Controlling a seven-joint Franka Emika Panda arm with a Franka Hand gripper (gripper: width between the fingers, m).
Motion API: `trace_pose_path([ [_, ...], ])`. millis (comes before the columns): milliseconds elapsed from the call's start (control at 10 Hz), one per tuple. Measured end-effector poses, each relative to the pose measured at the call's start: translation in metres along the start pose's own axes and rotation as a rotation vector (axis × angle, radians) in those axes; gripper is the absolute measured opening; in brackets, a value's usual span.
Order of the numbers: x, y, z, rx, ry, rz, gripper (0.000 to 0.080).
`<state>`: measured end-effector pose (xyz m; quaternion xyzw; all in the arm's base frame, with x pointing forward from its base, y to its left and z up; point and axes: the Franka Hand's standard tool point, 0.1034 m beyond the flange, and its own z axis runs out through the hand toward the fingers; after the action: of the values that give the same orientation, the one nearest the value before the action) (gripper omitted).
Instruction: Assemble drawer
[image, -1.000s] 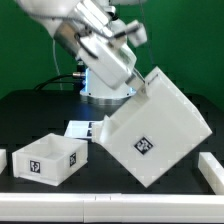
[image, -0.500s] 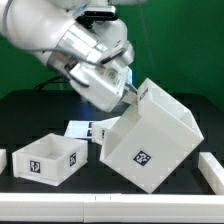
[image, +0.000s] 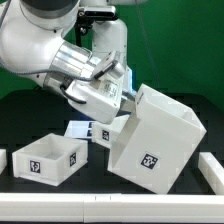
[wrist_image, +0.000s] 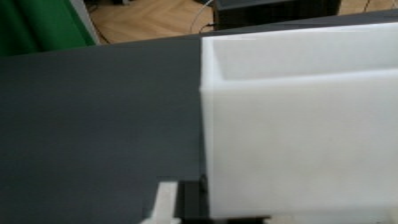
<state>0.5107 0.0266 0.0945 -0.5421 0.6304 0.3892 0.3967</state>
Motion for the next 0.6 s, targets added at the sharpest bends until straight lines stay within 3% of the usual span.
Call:
trace_pose_path([
  [300, 0.004, -0.012, 0.011, -0.022, -0.123, 0.004, 0.0033],
  [600, 0.008, -0.017, 0.033, -0.08, -0.296, 0.022, 0.0033],
])
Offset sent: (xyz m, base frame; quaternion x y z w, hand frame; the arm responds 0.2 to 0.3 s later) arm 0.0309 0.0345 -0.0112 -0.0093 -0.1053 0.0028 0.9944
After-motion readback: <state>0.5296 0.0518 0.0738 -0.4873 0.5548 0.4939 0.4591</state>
